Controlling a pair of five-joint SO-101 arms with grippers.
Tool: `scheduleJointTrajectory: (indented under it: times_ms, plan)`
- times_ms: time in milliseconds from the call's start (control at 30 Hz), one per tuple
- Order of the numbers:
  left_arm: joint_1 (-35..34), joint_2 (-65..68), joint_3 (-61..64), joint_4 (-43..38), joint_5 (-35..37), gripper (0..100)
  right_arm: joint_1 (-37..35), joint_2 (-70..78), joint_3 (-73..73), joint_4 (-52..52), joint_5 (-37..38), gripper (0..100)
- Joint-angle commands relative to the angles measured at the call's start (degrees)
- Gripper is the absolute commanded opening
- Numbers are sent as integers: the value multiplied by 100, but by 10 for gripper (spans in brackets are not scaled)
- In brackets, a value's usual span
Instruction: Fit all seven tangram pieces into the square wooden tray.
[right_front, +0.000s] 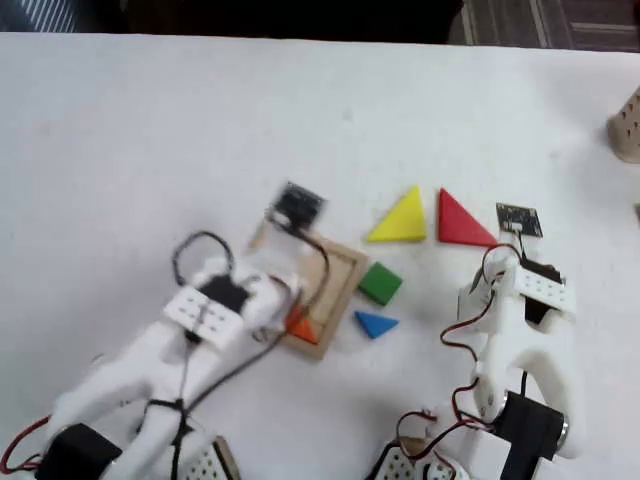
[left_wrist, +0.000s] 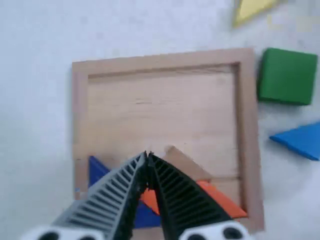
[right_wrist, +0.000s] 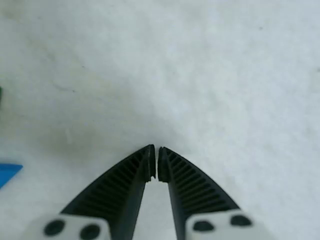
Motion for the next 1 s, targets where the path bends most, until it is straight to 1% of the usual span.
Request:
scheduleJointTrajectory:
  times_ms: [0, 133, 367, 467, 633, 700, 900, 967]
  plan:
    - [708, -242, 176, -589, 97, 23, -84, -215, -26, -13, 35, 21]
    - [857, -242, 360, -923, 123, 23, -84, -215, -26, -13, 35, 21]
    - [831, -207, 369, -914, 132, 23, -84, -215, -26, -13, 35, 21]
    - [831, 154, 193, -914, 132, 23, -84, -215, -26, -13, 35, 21]
    - [752, 1059, -413, -703, 123, 22, -84, -215, -26, -13, 35, 21]
    - [664, 1130, -563, -536, 105, 22, -84, -215, -26, -13, 35, 21]
    - [637, 1130, -554, -475, 97, 22, -84, -215, -26, -13, 35, 21]
    - [637, 1121, -563, -343, 97, 23, -84, -215, -35, -13, 35, 21]
